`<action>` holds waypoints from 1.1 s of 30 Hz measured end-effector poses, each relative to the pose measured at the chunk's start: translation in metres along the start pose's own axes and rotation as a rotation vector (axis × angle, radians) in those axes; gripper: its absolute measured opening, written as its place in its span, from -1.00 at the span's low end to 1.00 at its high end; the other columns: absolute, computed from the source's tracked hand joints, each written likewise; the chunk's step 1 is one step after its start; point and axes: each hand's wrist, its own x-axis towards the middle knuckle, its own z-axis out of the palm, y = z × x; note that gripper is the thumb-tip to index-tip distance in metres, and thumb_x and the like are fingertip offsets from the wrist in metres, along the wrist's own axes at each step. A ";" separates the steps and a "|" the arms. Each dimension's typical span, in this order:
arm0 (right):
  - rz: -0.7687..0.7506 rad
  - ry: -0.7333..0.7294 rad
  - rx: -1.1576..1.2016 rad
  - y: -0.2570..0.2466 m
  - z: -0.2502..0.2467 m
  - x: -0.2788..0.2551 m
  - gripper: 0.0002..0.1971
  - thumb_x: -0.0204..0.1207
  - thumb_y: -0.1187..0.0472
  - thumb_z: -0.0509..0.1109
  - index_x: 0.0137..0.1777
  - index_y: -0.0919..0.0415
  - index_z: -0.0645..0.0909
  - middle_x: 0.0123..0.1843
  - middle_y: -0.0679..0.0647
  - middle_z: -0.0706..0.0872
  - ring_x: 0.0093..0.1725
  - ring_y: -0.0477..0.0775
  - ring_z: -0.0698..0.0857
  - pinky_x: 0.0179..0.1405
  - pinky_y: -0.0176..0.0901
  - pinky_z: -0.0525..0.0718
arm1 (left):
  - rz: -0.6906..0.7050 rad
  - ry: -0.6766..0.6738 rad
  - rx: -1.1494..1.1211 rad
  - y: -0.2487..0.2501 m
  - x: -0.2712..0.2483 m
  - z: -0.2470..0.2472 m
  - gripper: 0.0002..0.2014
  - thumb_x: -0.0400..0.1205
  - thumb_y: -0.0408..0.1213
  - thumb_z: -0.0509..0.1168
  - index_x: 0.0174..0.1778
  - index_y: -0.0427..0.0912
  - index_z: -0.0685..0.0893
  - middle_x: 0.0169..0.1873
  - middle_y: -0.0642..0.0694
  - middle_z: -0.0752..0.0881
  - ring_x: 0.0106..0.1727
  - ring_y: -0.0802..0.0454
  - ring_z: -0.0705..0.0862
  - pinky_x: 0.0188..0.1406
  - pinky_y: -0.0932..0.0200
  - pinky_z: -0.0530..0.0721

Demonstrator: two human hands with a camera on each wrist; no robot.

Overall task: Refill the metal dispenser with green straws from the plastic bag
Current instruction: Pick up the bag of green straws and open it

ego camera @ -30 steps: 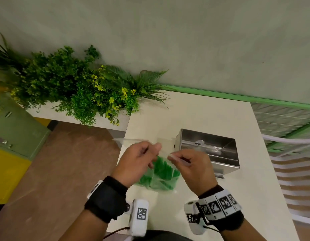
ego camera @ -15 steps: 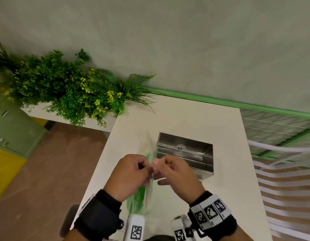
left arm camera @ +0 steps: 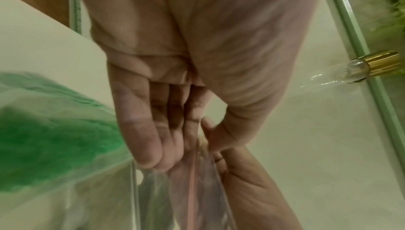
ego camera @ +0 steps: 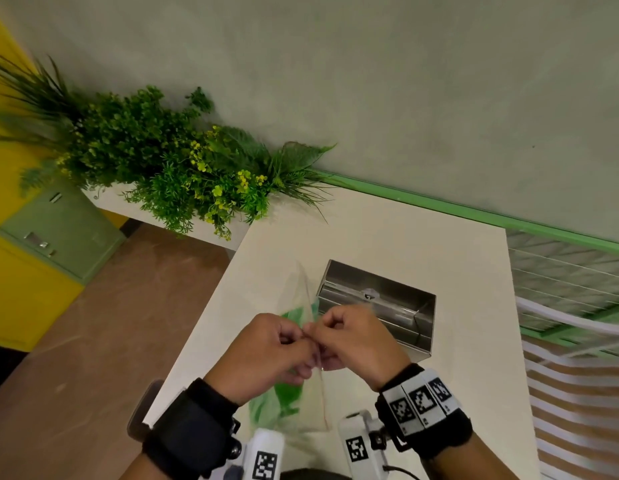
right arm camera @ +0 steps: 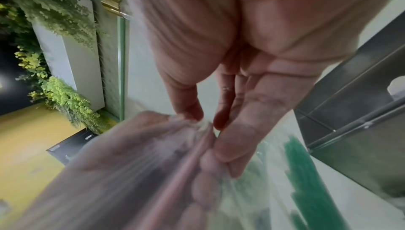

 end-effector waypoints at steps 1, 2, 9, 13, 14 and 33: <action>0.005 -0.017 0.038 0.001 0.001 0.000 -0.68 0.58 0.14 0.62 -0.14 0.45 0.71 -0.35 0.20 0.84 -0.37 0.07 0.84 -0.16 0.13 0.93 | 0.008 0.013 0.015 -0.001 -0.001 0.001 -0.85 0.57 -0.38 0.50 -0.20 -0.44 0.81 -0.23 -0.50 0.83 -0.31 -0.07 0.81 -0.16 -0.04 0.87; 0.008 -0.037 0.069 0.001 0.003 0.000 -0.72 0.57 0.16 0.63 -0.19 0.38 0.72 -0.36 0.17 0.83 -0.37 0.07 0.83 -0.15 0.14 0.92 | 0.018 0.027 0.044 -0.001 -0.001 0.001 -0.80 0.52 -0.32 0.55 -0.21 -0.43 0.79 -0.27 -0.49 0.82 -0.34 -0.05 0.80 -0.20 -0.01 0.86; 0.102 -0.020 0.195 -0.005 0.003 -0.003 -0.74 0.58 0.23 0.60 -0.14 0.45 0.70 -0.07 0.54 0.85 -0.24 0.19 0.89 -0.18 -0.03 0.89 | 0.009 -0.029 0.014 -0.001 0.004 -0.010 -0.80 0.71 -0.42 0.37 -0.13 -0.45 0.84 -0.26 -0.43 0.87 -0.28 -0.09 0.86 -0.29 0.11 0.85; 0.132 -0.013 0.173 -0.008 0.009 -0.004 -0.56 0.55 0.15 0.65 0.01 0.60 0.63 -0.08 0.52 0.86 -0.26 0.23 0.89 -0.21 -0.02 0.91 | -0.052 -0.075 -0.100 -0.001 0.007 -0.020 -0.81 0.72 -0.48 0.37 -0.08 -0.55 0.81 -0.26 -0.46 0.85 -0.37 -0.11 0.85 -0.40 0.15 0.78; 0.137 -0.007 0.166 -0.009 0.011 -0.003 -0.55 0.55 0.16 0.64 0.06 0.61 0.63 -0.08 0.50 0.86 -0.27 0.24 0.89 -0.20 0.01 0.92 | -0.072 -0.095 -0.120 -0.001 0.008 -0.022 -0.81 0.72 -0.48 0.37 -0.05 -0.56 0.81 -0.27 -0.44 0.85 -0.37 -0.11 0.85 -0.41 0.15 0.78; 0.124 0.073 0.219 -0.016 0.045 -0.002 -0.65 0.54 0.08 0.64 -0.12 0.40 0.68 -0.08 0.53 0.85 -0.15 0.47 0.92 -0.16 0.14 0.92 | 0.032 -0.037 0.042 0.001 0.009 -0.044 -0.92 0.54 -0.58 0.47 -0.23 -0.54 0.82 -0.32 -0.50 0.84 -0.39 -0.11 0.81 -0.35 0.16 0.82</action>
